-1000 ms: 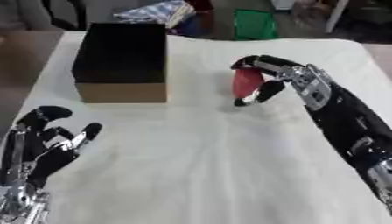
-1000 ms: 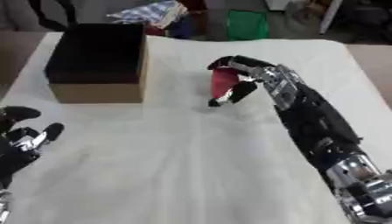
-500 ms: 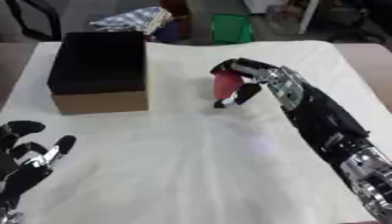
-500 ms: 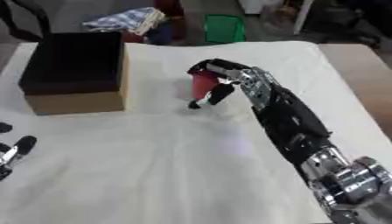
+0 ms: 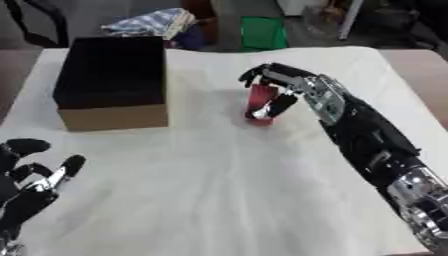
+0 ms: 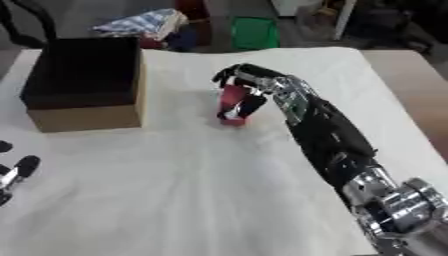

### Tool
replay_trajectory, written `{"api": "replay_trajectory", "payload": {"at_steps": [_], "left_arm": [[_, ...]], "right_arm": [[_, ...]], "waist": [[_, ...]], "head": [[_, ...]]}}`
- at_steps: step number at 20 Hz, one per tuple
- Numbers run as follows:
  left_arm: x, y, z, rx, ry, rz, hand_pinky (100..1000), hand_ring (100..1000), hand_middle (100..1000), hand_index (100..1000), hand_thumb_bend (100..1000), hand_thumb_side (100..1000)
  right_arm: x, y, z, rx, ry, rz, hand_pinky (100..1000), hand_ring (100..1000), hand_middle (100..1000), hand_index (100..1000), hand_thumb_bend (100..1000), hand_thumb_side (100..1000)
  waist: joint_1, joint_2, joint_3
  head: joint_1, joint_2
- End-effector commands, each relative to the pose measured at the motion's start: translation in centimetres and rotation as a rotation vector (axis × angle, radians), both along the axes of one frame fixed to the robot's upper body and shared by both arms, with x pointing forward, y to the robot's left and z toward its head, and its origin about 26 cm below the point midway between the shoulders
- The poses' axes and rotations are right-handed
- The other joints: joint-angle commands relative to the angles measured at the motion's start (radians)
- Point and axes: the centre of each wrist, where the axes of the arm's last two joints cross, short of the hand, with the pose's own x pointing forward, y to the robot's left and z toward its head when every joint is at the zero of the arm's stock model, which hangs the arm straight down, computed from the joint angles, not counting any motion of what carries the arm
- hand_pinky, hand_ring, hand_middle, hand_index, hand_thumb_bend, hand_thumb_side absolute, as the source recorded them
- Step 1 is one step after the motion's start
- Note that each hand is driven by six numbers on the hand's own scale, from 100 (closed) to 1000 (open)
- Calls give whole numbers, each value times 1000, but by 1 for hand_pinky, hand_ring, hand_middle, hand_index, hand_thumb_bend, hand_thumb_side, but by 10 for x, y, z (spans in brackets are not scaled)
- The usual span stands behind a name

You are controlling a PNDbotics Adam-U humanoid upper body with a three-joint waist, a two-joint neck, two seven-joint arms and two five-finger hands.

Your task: Pick up objects on the table and place them in the box.

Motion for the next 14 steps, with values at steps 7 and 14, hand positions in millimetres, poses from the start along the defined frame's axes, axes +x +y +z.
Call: {"api": "replay_trajectory", "payload": {"at_steps": [7,14], "left_arm": [[1,1,6,7,-17,-7,381,674,547,523,822,236],[1,-2,5,20,-9,-32,382,675,548,523,821,232]], "right_arm": [[0,14,64,40,-131,75,640,446,664,862,244,100],[0,23,97,104,-219,75,640,448,665,861,256,100]], "waist": [[-2,-31,12],[-10,-40,51]], "head": [[6,12],[-4,15]]}}
